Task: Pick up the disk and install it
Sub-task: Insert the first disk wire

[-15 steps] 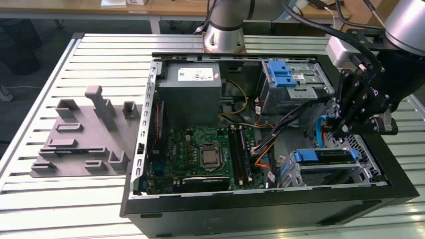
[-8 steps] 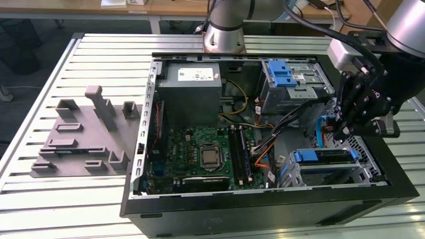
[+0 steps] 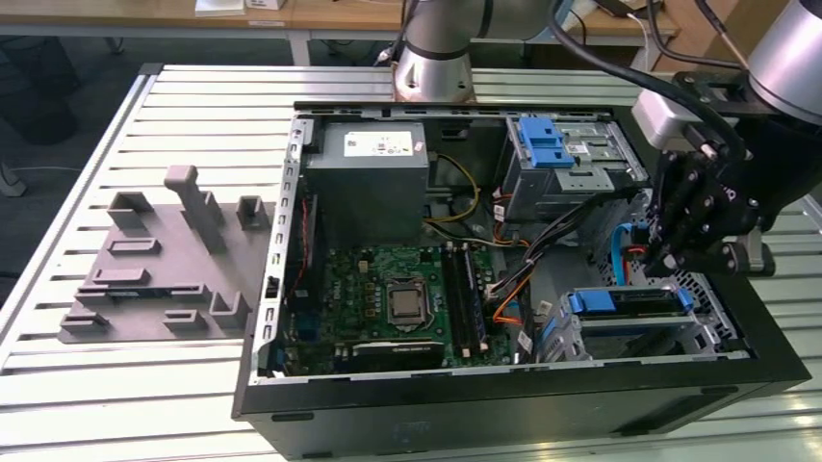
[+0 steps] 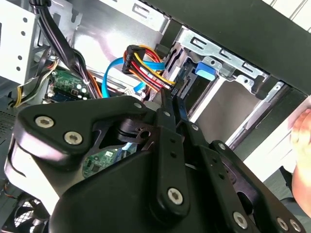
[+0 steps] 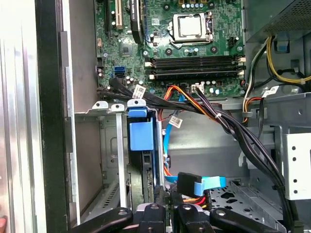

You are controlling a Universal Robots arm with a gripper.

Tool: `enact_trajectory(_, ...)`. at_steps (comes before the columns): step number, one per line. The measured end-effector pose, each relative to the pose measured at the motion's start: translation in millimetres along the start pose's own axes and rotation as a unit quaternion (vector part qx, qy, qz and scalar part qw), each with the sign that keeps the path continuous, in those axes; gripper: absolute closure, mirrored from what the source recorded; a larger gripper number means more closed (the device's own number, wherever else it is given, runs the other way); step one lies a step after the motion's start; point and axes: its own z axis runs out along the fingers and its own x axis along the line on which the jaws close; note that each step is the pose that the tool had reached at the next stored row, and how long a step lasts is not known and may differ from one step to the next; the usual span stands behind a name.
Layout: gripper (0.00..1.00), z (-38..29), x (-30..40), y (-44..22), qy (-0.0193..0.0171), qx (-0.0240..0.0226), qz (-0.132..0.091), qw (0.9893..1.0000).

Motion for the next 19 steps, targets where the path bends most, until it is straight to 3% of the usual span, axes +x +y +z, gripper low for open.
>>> enact_trajectory(13,0.84,2.2,3.3,-0.2,0.0002,-0.0003,0.000,1.0000)
enact_trajectory(19,0.84,6.5,6.5,0.1,0.0002,-0.0010,-0.001,1.0000)
